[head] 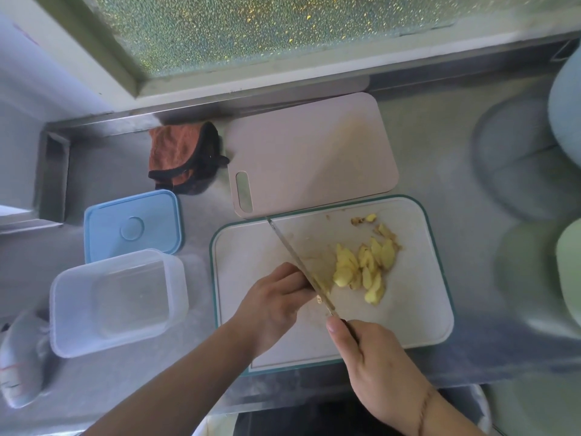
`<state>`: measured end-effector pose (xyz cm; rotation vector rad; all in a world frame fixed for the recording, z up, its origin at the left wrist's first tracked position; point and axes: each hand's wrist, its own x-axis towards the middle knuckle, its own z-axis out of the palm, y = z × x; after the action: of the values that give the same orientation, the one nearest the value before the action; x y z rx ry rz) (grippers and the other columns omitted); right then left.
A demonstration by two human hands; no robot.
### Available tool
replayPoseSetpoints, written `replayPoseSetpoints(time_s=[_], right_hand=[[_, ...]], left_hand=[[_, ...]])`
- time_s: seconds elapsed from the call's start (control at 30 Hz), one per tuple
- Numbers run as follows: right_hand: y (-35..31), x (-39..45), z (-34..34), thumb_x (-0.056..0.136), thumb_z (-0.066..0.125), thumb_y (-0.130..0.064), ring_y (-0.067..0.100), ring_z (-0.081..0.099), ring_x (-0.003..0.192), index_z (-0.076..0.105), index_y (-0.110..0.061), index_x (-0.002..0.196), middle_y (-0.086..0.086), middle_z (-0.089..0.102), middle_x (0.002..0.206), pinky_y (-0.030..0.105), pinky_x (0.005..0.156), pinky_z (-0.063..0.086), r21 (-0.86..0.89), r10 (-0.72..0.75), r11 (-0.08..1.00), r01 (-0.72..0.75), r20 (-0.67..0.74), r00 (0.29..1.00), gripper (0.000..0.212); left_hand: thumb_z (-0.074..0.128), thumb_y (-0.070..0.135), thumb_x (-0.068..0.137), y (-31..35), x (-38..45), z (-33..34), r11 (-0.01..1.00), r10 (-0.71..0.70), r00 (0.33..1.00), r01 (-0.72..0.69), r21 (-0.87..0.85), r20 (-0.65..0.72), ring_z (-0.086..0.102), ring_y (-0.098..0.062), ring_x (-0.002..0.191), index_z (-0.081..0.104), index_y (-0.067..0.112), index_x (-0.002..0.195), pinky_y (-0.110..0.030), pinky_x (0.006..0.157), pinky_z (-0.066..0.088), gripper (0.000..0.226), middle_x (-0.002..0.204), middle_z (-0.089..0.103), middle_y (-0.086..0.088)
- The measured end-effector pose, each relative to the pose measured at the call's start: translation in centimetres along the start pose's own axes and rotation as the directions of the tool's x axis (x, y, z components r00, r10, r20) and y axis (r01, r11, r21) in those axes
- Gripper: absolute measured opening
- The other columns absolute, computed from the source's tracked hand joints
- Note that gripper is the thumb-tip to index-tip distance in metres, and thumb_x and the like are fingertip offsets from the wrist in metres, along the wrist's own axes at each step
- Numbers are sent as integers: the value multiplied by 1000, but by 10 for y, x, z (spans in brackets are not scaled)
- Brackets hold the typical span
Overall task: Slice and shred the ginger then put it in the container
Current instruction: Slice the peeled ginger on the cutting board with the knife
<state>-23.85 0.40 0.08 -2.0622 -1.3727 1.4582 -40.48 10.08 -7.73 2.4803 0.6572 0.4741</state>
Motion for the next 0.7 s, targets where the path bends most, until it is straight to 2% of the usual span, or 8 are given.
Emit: replayPoseSetpoints(time_s=[0.07, 0.13, 0.23, 0.33, 0.4, 0.5, 0.7], right_hand=[[-2, 6, 0, 81, 17, -64, 4, 47, 53, 34, -24, 54, -7, 48, 48, 20, 52, 36, -8, -16, 1000, 15, -19, 1000, 51], [-4, 12, -2, 83, 17, -63, 8, 45, 51, 35, -23, 55, 0, 39, 48, 21, 53, 36, -23, -33, 999, 33, -27, 999, 52], [-3, 13, -3, 82, 16, -65, 6, 46, 53, 35, -22, 54, 1, 38, 47, 20, 53, 36, -20, -29, 999, 29, -15, 999, 54], [-1, 5, -4, 77, 12, -70, 5, 46, 52, 35, -23, 54, -8, 48, 48, 21, 52, 35, -17, -1, 1000, 0, -10, 1000, 57], [-3, 7, -4, 77, 12, -69, 8, 44, 50, 36, -22, 55, -2, 44, 48, 21, 53, 35, -29, -2, 1000, 2, -10, 1000, 57], [-10, 19, -3, 82, 13, -65, 9, 41, 49, 39, -21, 57, -3, 39, 51, 20, 51, 35, -35, -11, 999, 10, -10, 1000, 56], [-3, 4, 0, 78, 13, -69, 6, 47, 50, 35, -24, 55, -6, 47, 47, 20, 51, 37, -42, 19, 999, -19, -11, 1000, 55]], left_hand=[[73, -18, 75, 0, 0, 0, 1000, 12, 1000, -12, -2, -3, 64, -29, 104, 78, 4, 105, -34, 80, 57, 37, 109, 73, -7], [71, -14, 78, -1, 0, 0, 1000, 23, 1000, -23, -1, -3, 62, -27, 102, 78, 4, 103, -33, 80, 56, 32, 105, 73, -7], [70, -15, 78, -2, 0, -1, 999, 34, 999, -34, -1, -10, 60, -25, 101, 78, 4, 103, -33, 77, 57, 32, 103, 73, -7], [73, -18, 75, -1, 0, -2, 999, 32, 999, -32, 5, 4, 59, -25, 101, 78, 5, 102, -33, 75, 58, 35, 103, 72, -6], [70, -16, 78, -1, 0, -1, 999, 34, 999, -34, 5, 5, 60, -27, 96, 78, 4, 101, -33, 73, 56, 31, 101, 72, -7], [74, -18, 76, -3, 0, -1, 999, 42, 999, -42, -6, -7, 62, -27, 91, 78, 3, 98, -32, 73, 55, 31, 97, 71, -7], [73, -18, 76, -1, -1, 0, 1000, 14, 1000, -14, -18, -17, 65, -30, 97, 78, 6, 103, -34, 75, 57, 37, 104, 72, -6]])
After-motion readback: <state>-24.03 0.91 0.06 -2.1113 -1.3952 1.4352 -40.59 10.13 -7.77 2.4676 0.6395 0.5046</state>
